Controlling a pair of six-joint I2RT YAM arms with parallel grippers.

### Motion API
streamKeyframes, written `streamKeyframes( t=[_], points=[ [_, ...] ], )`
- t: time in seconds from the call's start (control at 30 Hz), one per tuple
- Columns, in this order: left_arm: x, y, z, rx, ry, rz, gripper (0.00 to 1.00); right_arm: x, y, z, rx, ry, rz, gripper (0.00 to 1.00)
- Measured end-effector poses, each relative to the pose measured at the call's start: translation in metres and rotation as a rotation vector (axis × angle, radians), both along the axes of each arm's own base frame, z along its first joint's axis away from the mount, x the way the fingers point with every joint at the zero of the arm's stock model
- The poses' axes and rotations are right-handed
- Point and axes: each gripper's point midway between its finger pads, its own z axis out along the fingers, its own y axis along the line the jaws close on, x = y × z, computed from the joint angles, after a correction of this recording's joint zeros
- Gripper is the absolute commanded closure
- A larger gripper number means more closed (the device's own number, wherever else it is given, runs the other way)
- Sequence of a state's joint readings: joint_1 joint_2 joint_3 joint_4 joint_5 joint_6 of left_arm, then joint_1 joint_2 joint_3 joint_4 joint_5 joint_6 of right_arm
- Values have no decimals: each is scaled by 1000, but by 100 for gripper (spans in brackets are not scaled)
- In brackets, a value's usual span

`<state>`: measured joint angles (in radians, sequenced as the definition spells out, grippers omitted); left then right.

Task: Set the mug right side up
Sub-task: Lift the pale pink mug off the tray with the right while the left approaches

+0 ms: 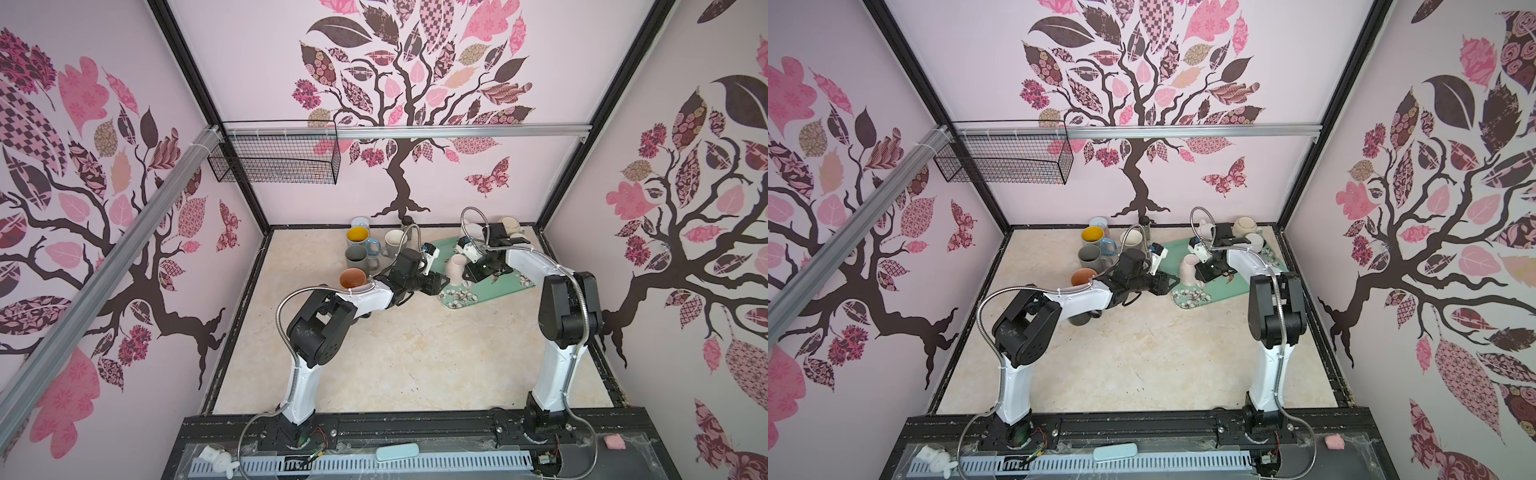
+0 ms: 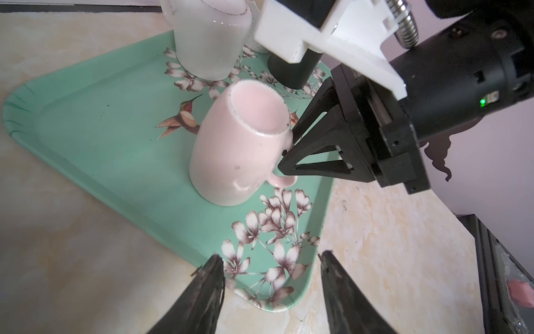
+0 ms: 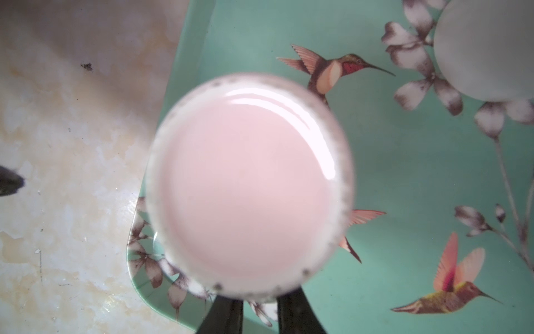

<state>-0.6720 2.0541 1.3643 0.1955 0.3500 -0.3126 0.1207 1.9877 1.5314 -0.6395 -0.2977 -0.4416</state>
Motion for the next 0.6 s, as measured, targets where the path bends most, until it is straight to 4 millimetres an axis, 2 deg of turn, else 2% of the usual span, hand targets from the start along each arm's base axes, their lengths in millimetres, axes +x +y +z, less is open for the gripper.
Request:
streamKeyframes(
  t=[0.13, 0.4, 0.6],
  points=[
    [-1, 3, 0, 3, 4, 3, 44, 1, 0, 0, -17, -7, -2, 99],
    [-2, 19, 3, 6, 8, 26, 44, 8, 1, -2, 26, -71, -82, 100],
    [0, 42, 27, -35, 0, 69, 43, -16, 7, 2, 163, -121, -192, 100]
  ],
)
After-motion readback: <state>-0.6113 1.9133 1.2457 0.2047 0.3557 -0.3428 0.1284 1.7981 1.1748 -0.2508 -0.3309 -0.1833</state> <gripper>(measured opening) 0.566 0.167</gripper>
